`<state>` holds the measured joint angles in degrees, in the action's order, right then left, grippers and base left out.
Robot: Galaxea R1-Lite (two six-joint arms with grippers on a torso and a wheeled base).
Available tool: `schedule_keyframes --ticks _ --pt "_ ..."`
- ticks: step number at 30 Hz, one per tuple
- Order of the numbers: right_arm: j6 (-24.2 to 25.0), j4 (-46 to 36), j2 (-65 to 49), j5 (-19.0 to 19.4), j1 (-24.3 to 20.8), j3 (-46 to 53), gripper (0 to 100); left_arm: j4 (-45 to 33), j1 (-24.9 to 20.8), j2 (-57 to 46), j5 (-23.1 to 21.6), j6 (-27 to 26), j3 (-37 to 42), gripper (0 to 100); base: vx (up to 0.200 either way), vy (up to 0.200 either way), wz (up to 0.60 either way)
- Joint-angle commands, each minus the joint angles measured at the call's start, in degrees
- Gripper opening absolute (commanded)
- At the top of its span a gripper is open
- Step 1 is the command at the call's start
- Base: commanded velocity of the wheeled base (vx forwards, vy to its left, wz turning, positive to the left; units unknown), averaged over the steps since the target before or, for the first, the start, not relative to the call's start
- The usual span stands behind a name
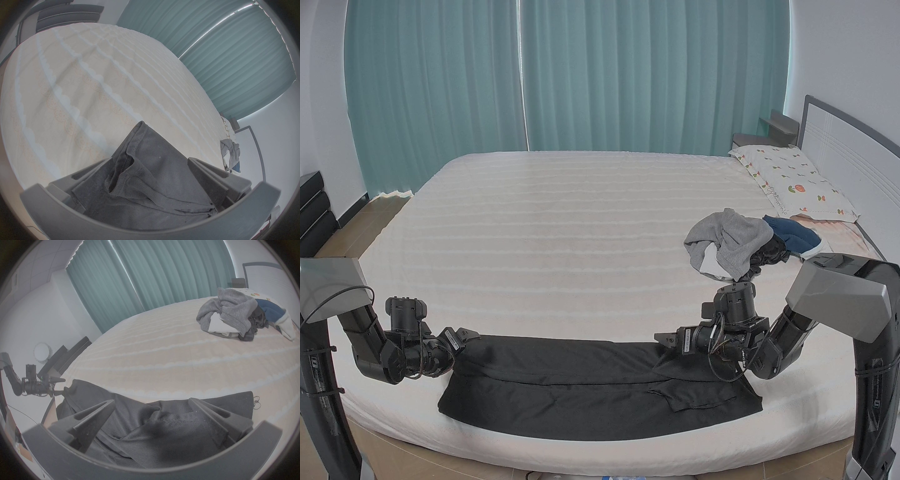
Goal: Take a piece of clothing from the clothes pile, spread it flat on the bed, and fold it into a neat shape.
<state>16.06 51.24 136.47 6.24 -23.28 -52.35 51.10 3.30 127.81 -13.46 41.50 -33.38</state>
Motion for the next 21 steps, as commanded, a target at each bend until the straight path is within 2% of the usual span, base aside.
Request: schedule_keyframes --ticks 1,8,9,14,21 --pt "-0.85 -0.7 2.22 -0.79 -0.36 -1.09 100 0.05 0.04 0.07 0.01 -0.01 0.07 100 0.0 0.0 0.0" --pt "-1.64 -1.05 4.33 -1.41 -1.33 -3.38 100 0.05 0.04 0.07 0.01 -0.19 0.16 100 0.0 0.0 0.0" --pt "-1.73 -1.05 4.33 -1.41 -1.33 -3.46 0 0.05 0.04 0.07 0.01 -0.19 0.16 100 0.0 0.0 0.0" --pt "-3.05 -1.32 5.21 -3.6 -1.33 -4.87 0 0.05 0.04 0.07 0.01 -0.19 0.16 100 0.0 0.0 0.0" --pt "-3.05 -1.23 5.47 -3.69 -1.33 -5.66 0 0.05 0.04 0.07 0.01 -0.28 0.16 100 0.0 0.0 0.0"
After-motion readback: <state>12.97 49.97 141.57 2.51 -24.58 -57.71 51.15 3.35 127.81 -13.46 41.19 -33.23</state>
